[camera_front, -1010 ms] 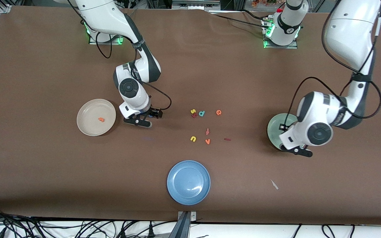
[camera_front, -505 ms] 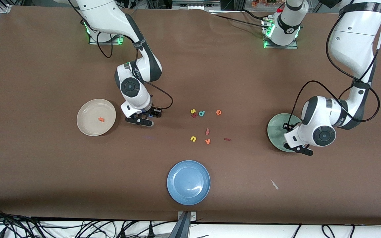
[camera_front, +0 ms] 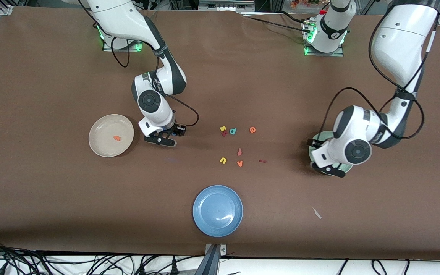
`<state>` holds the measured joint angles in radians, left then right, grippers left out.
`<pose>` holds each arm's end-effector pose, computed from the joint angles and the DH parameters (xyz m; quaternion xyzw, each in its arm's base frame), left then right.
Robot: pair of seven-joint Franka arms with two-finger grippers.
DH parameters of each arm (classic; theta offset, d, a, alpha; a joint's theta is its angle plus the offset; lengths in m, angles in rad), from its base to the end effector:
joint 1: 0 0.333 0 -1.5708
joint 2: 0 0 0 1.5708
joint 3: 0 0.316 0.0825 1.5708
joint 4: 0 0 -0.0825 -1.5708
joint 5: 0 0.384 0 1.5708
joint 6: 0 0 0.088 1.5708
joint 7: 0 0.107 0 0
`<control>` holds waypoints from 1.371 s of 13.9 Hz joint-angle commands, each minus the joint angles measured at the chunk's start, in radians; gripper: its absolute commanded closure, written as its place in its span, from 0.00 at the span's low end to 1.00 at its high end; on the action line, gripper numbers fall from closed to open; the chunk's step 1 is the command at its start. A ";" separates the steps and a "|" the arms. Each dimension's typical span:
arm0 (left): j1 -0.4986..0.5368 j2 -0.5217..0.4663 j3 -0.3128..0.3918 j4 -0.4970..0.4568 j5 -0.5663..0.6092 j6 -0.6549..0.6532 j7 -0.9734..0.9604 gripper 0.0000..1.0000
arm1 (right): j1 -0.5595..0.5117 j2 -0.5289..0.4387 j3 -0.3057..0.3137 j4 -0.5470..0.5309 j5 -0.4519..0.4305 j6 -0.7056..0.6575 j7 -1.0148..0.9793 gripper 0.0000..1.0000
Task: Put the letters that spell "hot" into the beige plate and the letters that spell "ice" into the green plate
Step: 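Grasp the blue ring with the right gripper while the left gripper reaches letters, then drop the blue ring on the beige plate while the left gripper grasps orange letter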
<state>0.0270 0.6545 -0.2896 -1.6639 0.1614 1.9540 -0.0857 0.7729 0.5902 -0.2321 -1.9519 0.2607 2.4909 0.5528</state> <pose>0.6272 -0.1407 0.2152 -0.9791 0.1159 0.1670 0.0068 0.5252 0.3177 0.1768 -0.9955 0.0929 0.0174 0.0043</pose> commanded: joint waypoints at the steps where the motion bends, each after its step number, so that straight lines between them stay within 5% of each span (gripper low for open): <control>1: -0.028 -0.015 -0.025 -0.002 -0.037 -0.014 -0.142 0.00 | -0.003 -0.007 0.004 -0.007 0.035 0.013 -0.025 0.57; 7: -0.246 -0.009 -0.039 -0.008 -0.005 0.050 -0.538 0.00 | -0.001 -0.001 0.016 -0.010 0.045 0.036 -0.024 0.67; 14: -0.334 0.040 -0.043 -0.020 -0.049 0.184 -0.574 0.00 | 0.000 0.002 0.017 -0.004 0.054 0.033 -0.028 0.75; 19: -0.355 0.060 -0.043 -0.020 -0.043 0.209 -0.579 0.27 | -0.007 -0.032 -0.032 0.053 0.055 -0.142 -0.102 0.80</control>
<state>-0.3180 0.7116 -0.3396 -1.6798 0.1370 2.1362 -0.6612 0.7731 0.5834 -0.2417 -1.9116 0.2892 2.4012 0.5145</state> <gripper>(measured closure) 0.110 0.722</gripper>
